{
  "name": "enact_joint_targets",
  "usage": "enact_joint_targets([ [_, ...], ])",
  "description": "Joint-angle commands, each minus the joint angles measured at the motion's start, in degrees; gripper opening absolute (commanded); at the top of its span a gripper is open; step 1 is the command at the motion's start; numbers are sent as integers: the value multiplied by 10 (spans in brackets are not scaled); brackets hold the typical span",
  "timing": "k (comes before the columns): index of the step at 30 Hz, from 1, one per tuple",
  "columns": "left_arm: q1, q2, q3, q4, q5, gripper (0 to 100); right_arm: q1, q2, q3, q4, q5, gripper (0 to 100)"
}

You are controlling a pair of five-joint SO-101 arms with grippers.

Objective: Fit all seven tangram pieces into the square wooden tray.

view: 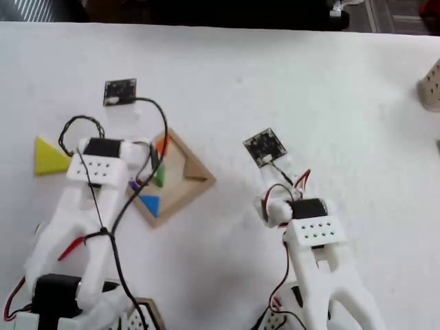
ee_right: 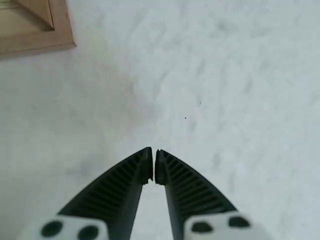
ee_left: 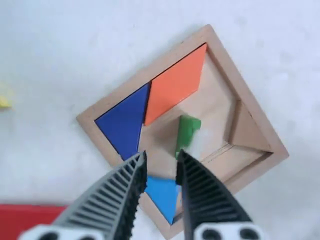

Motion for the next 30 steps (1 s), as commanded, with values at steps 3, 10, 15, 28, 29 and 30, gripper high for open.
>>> enact_joint_targets([
  [3,36,-32,-86,23,8,22,0,-1,-2,-12,0,18],
  [10,146,-25,-18,-25,6,23,0,-1,-2,-12,0,18],
  [15,121,-25,79,-131,6,23,0,-1,-2,-12,0,18],
  [28,-17,-31,150,-203,-64,23,0,-1,-2,-12,0,18],
  [29,-18,-31,150,-203,-63,23,0,-1,-2,-12,0,18],
  [30,-18,-32,149,-203,-62,23,0,-1,-2,-12,0,18],
])
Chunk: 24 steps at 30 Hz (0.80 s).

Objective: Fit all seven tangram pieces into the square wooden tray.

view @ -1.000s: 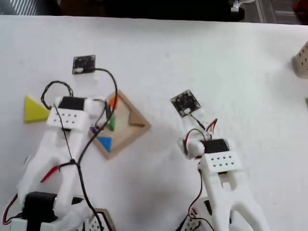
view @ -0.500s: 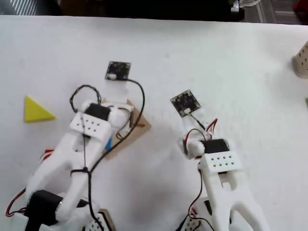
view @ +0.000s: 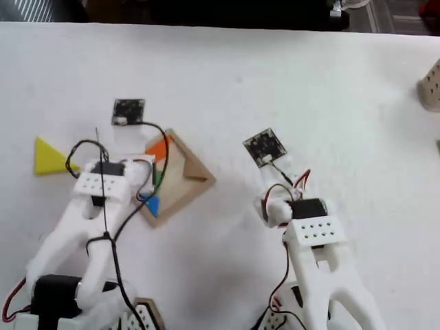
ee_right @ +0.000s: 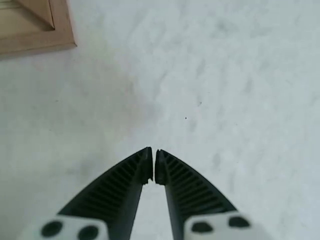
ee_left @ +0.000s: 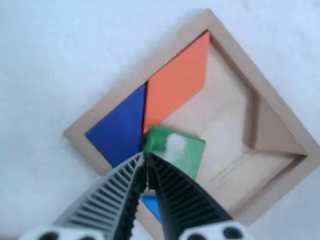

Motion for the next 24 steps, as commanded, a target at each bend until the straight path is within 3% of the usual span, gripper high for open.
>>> enact_joint_targets([
  [1,-13,-32,-15,-11,-2,23,0,-1,-2,-12,0,18],
  [13,7,-15,-52,-17,0,23,0,-1,-2,-12,-1,18],
  [19,57,88,-111,-21,0,23,0,-1,-2,-12,-1,18],
  [24,44,175,-174,-20,-4,23,0,-1,-2,-12,-1,18],
])
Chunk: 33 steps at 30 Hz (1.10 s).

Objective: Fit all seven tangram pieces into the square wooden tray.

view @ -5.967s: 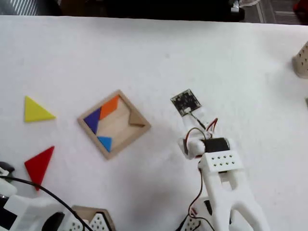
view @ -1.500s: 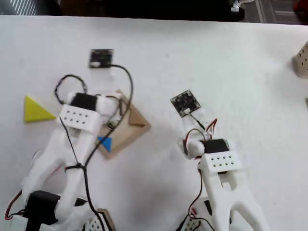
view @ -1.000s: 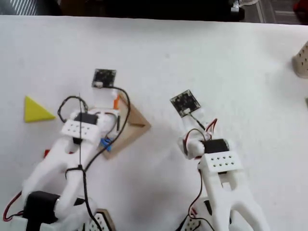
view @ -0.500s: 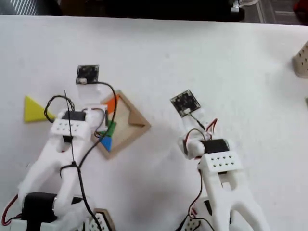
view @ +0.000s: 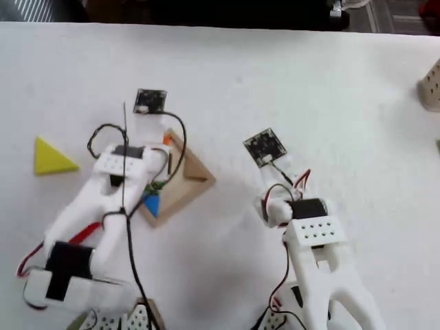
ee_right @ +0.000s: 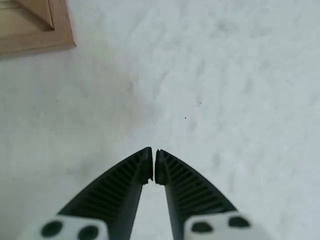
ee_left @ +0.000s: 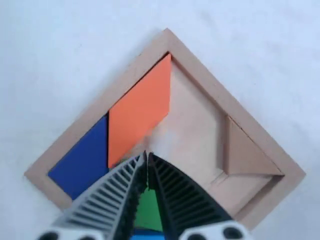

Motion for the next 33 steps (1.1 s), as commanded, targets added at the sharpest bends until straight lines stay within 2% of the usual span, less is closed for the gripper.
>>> enact_joint_targets([
  [1,-10,50,-68,-14,-4,23,0,-1,-2,-12,-1,18],
  [4,-32,53,-69,-12,-4,23,0,-1,-2,-12,0,18],
  [9,-65,58,-69,36,-4,23,0,-1,-2,-12,0,18],
  [14,-69,58,-69,78,-4,23,0,-1,-2,-12,0,18],
  [23,-69,37,-86,75,0,23,0,-1,-2,-12,0,18],
  [27,-46,-22,-93,75,7,23,0,-1,-2,-12,0,18],
  [30,-12,-51,-85,73,43,23,0,-1,-2,-12,0,18],
  [33,33,-49,-51,40,44,23,0,-1,-2,-13,0,18],
])
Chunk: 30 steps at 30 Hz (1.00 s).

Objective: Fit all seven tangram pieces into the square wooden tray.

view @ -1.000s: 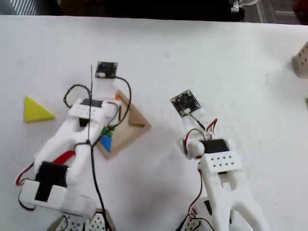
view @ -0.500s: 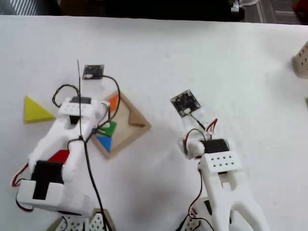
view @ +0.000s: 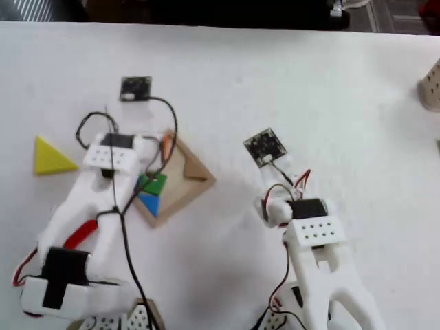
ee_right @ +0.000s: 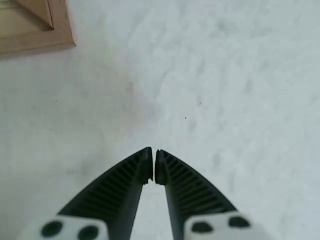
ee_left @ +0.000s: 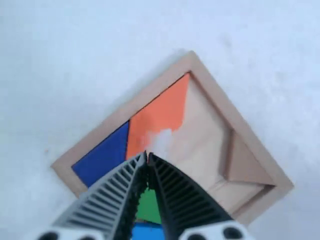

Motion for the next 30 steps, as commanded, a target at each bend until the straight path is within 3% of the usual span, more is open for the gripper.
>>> enact_joint_targets([
  [1,69,-22,28,-51,7,23,0,-1,-2,-13,0,18],
  [5,93,32,41,-73,-25,23,0,-1,-2,-13,0,18],
  [14,11,70,12,-36,-40,23,0,-1,-2,-13,0,18],
  [22,0,68,11,-29,-40,23,0,-1,-2,-13,0,18],
  [30,25,-51,35,-1,-40,24,0,-1,-2,-13,0,18],
])
